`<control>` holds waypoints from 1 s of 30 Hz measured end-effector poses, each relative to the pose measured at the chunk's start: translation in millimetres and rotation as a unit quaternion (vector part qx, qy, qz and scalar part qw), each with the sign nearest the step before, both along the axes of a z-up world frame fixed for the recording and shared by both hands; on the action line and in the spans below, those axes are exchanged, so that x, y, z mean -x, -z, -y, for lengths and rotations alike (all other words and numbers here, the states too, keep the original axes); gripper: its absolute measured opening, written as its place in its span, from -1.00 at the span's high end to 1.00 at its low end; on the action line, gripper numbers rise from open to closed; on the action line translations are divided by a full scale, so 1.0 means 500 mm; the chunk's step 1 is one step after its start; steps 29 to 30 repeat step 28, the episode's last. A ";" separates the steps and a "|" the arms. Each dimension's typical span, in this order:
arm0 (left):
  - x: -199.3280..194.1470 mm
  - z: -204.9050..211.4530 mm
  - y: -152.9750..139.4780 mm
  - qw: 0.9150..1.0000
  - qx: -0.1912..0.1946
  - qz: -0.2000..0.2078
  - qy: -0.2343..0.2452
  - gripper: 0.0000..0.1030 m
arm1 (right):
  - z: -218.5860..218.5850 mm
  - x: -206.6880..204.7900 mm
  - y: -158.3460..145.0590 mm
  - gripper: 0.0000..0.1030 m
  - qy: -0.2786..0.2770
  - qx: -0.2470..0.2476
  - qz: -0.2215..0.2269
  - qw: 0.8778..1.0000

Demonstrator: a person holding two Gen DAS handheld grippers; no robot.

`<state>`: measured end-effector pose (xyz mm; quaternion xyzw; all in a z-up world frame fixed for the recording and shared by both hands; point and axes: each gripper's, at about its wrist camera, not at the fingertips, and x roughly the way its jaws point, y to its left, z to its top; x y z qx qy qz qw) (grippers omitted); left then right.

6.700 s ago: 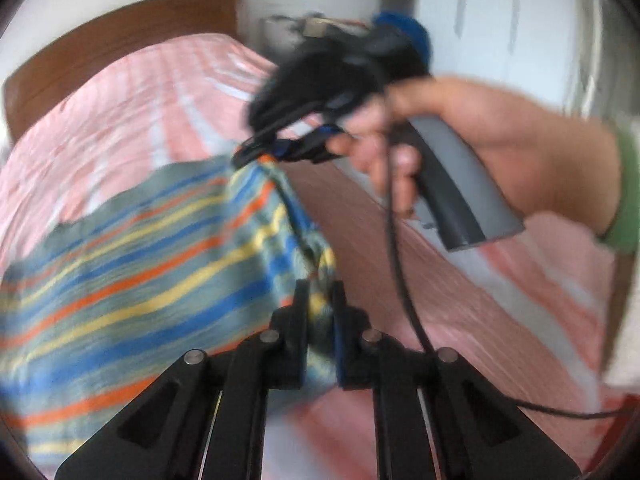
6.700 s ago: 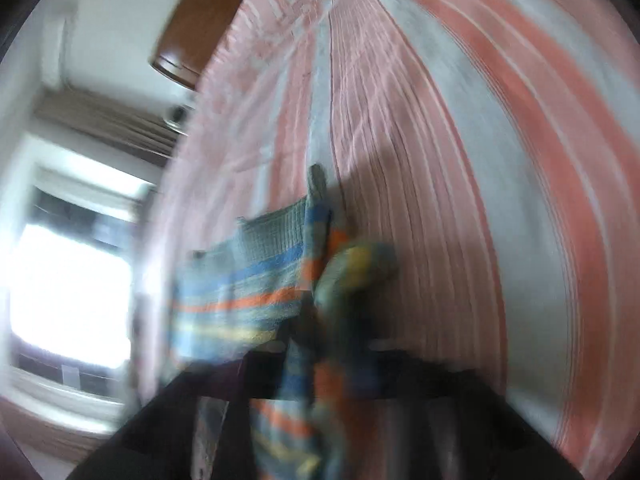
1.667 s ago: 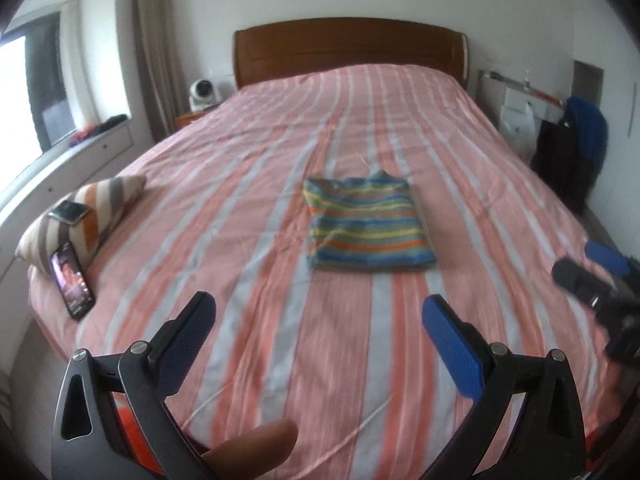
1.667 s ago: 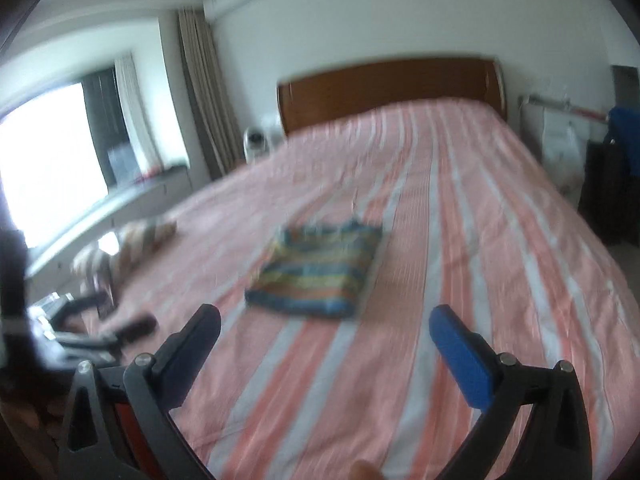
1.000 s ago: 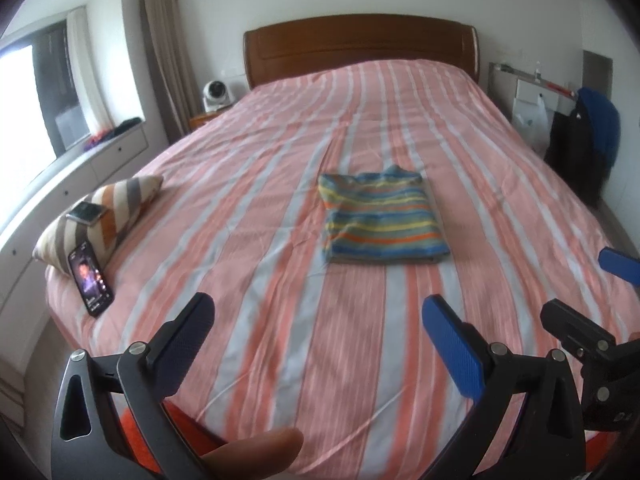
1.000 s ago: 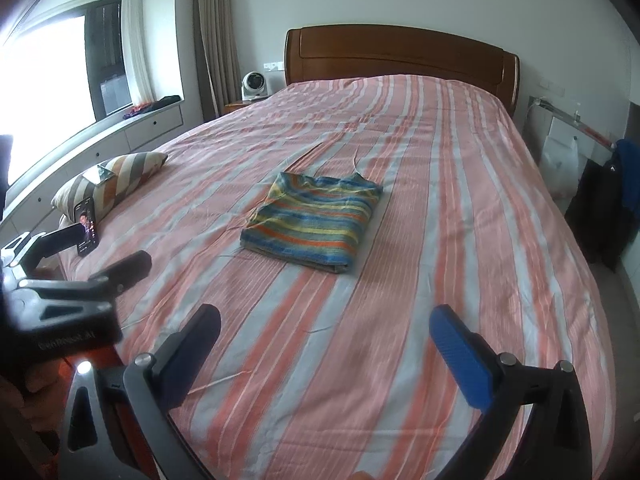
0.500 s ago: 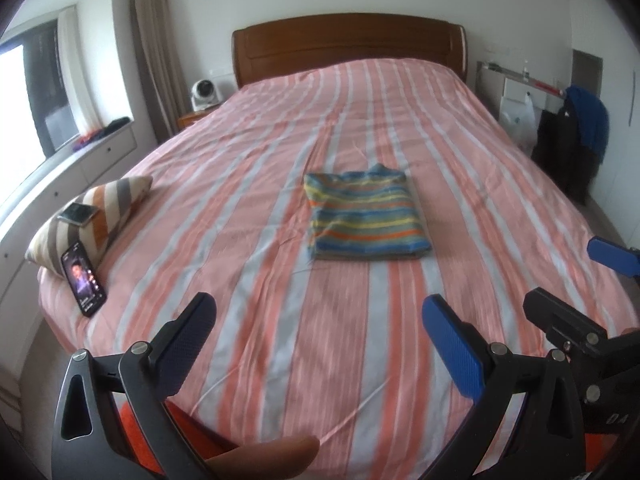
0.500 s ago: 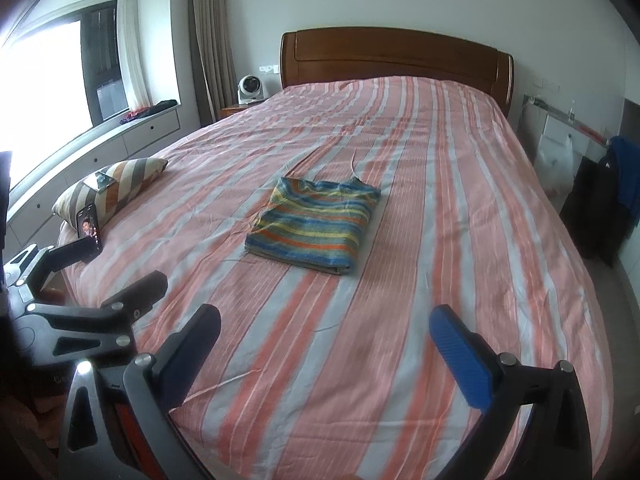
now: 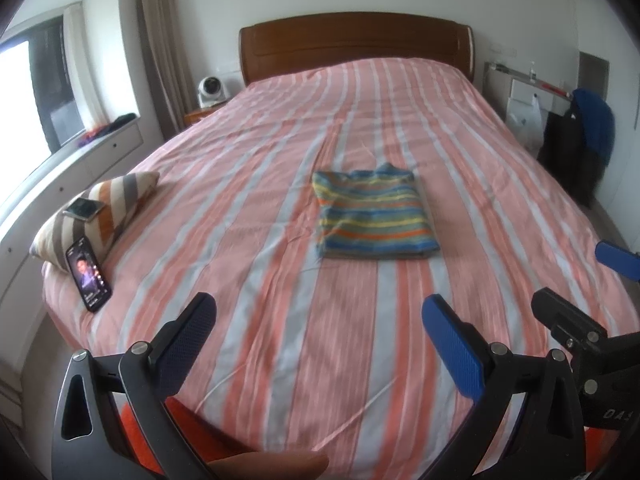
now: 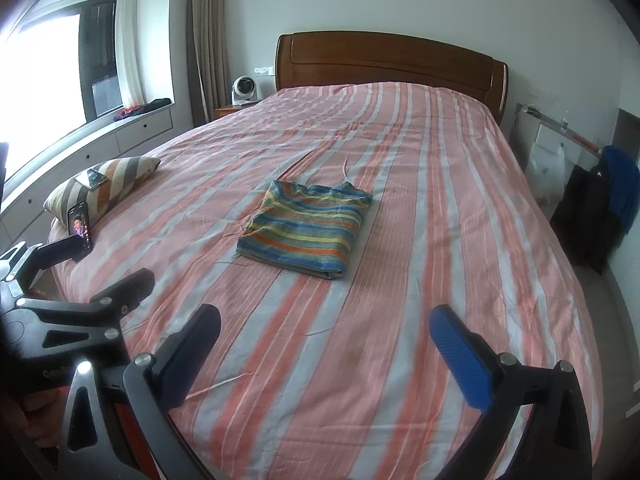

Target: Fold small clothes

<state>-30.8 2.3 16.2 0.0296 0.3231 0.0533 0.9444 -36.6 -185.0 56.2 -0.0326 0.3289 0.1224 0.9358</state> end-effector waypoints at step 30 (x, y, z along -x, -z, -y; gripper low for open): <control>0.007 0.004 0.009 1.000 -0.010 0.012 -0.002 -0.99 | 0.008 -0.004 0.022 -0.99 0.009 -0.008 -0.011 1.000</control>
